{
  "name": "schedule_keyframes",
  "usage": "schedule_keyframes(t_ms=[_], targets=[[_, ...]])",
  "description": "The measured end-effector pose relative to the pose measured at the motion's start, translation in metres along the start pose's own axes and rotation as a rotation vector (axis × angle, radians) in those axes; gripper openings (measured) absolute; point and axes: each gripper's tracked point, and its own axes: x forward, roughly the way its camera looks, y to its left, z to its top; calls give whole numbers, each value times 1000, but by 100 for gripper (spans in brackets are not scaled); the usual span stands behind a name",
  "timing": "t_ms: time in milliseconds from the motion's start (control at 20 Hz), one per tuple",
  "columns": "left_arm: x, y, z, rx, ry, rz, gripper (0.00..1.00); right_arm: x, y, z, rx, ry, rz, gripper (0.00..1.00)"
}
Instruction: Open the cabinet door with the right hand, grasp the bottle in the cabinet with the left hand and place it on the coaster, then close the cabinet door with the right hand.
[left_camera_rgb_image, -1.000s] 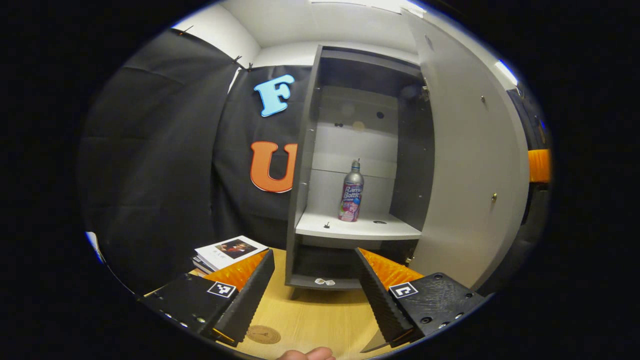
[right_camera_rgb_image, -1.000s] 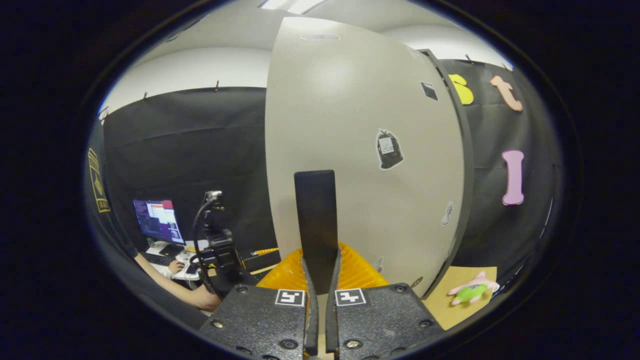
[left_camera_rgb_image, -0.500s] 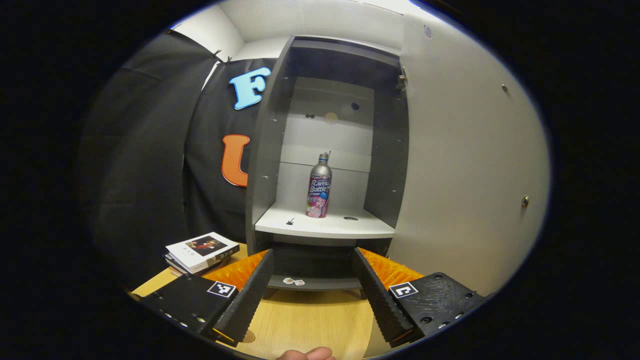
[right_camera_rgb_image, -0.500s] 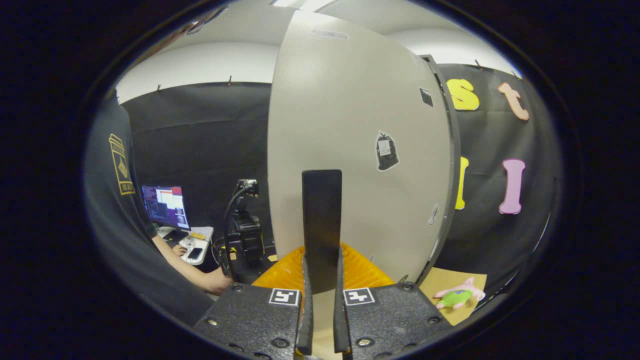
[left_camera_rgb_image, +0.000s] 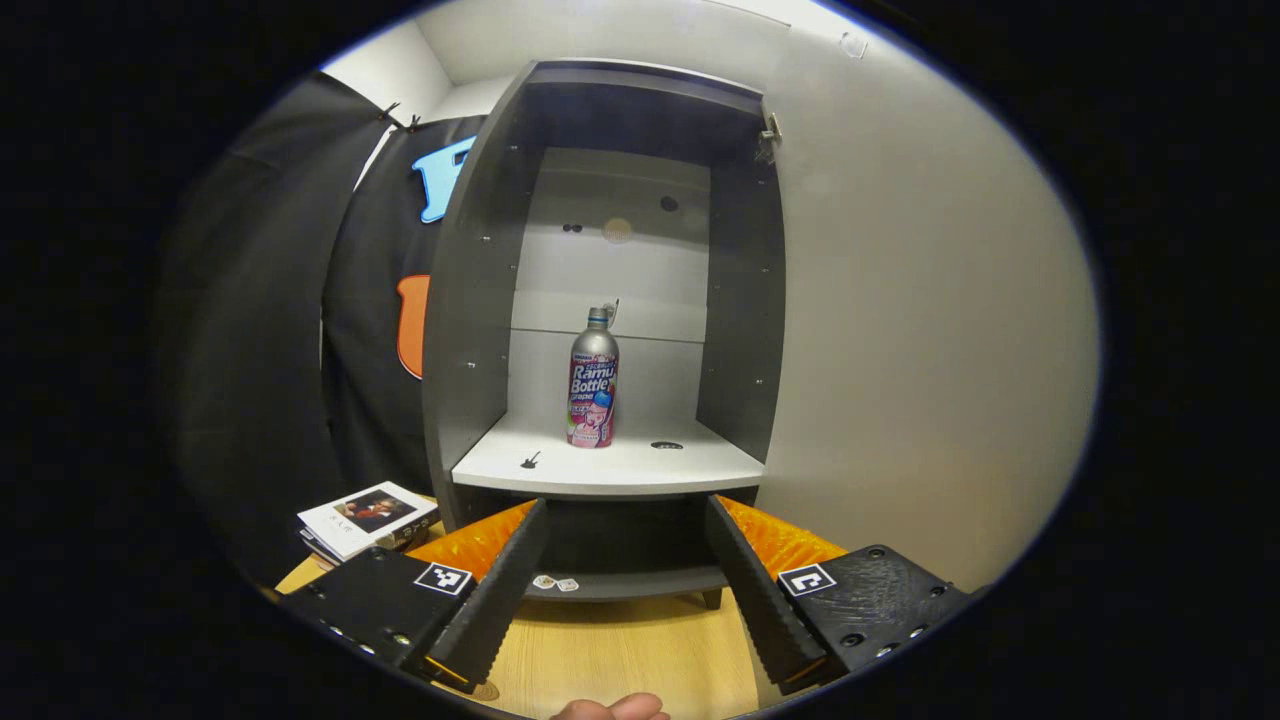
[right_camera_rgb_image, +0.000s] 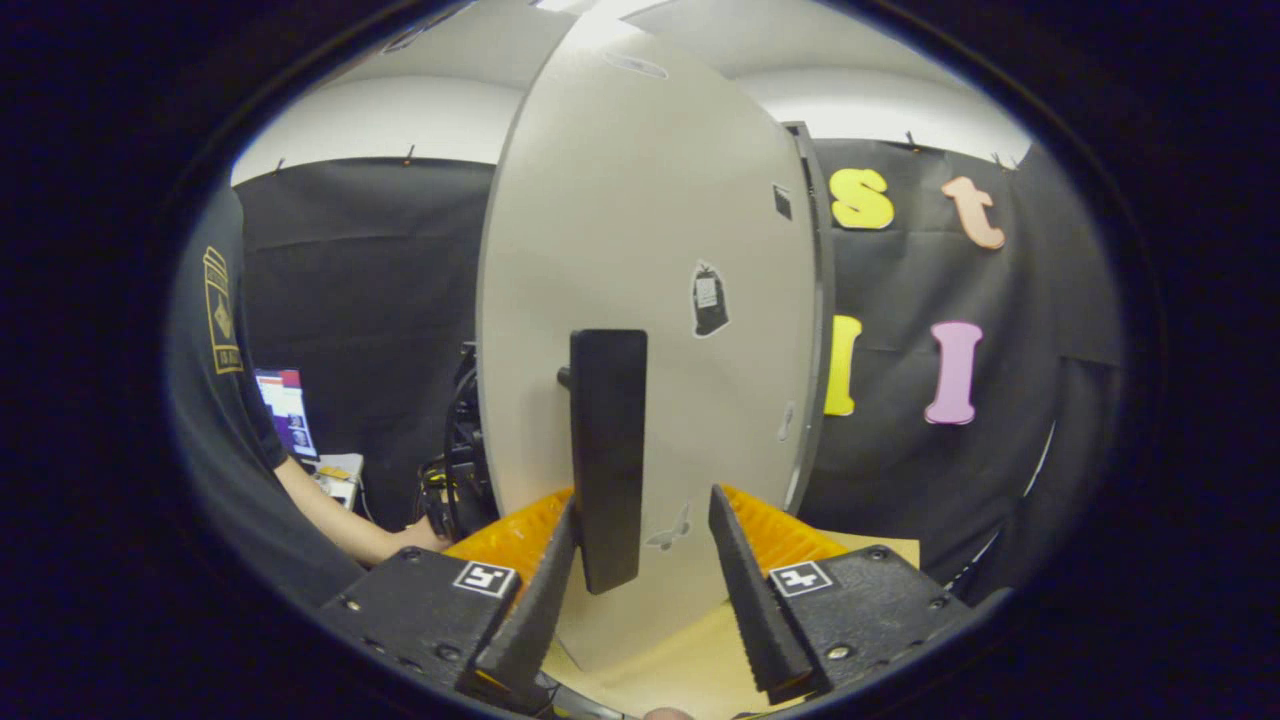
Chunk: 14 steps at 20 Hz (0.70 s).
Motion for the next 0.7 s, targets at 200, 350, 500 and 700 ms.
schedule_keyframes(t_ms=[200,350,500,700], targets=[[44,3,28,47,-41,-6,95,-10,-11,11,-22,-64,-124,94],[81,9,52,61,-80,0,95,-20,-14,23,-10,-111,-196,95],[114,18,58,13,-67,26,95,-38,-23,37,-7,-153,-289,94],[150,34,56,-2,-38,66,95,-62,-34,40,-1,-160,-408,95]])
